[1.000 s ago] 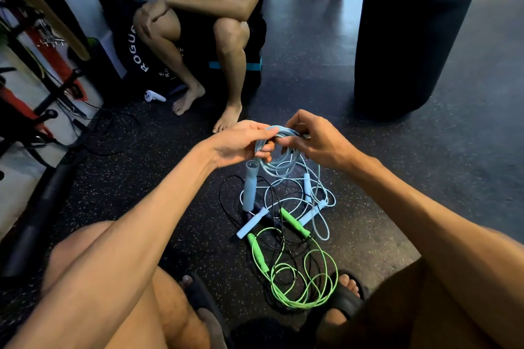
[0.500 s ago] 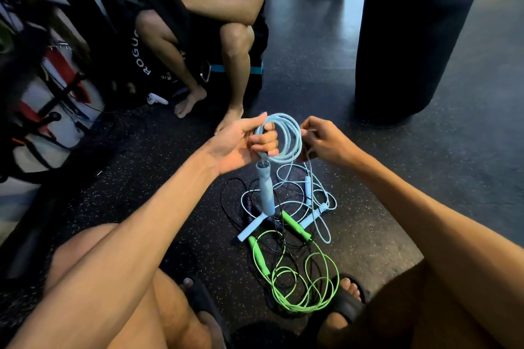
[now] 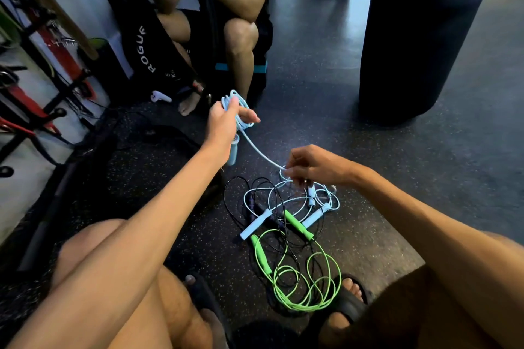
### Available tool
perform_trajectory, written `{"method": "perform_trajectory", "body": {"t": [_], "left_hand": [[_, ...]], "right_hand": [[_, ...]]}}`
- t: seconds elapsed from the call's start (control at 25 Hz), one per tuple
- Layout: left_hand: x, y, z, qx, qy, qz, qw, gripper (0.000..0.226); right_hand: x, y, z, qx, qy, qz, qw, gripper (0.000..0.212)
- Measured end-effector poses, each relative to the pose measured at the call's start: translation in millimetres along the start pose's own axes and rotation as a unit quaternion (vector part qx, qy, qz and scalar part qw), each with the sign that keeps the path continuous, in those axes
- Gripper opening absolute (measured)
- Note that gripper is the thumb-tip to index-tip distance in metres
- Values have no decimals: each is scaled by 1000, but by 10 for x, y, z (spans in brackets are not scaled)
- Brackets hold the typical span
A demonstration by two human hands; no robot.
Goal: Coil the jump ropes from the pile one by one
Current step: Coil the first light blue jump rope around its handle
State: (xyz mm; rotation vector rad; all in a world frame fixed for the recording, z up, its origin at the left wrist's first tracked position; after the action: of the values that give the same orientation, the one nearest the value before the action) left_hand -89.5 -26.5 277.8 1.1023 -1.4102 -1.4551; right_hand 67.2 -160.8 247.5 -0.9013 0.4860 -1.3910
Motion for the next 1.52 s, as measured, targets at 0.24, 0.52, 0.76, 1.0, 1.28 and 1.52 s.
{"method": "perform_trajectory", "body": {"t": [0.24,0.52,0.76,1.0,1.28,1.52], "left_hand": [[179,-9,-270,-216,-112,-41,969,17],[491,-166,-651,-7,-319,110,941,44],[569,-26,-690,90,-390,133,907,43],[380,106,-520,310,-296,159,890,32],[140,22,-241,359,-65,133,921,33],[35,-70,-157,111,25,-2,993,30]], "right_hand": [[85,-373,250,90,200,138,966,11],[183,-370,511,34,335,137,931,10],[94,-168,561,-20,331,61,941,25],[-7,48,317,-87,150,-53,983,12],[33,159,-16,-32,-53,-106,992,16],[26,-147,-16,50,-33,23,998,15]]}}
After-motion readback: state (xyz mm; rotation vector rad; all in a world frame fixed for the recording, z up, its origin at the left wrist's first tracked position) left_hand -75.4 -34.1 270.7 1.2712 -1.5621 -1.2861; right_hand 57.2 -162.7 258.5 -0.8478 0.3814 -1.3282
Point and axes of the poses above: each hand's wrist, its own x-axis away from the middle knuckle, its own z-axis out of the back of the hand, y = z × x, the point moved 5 cm from there along -x, towards the middle knuckle
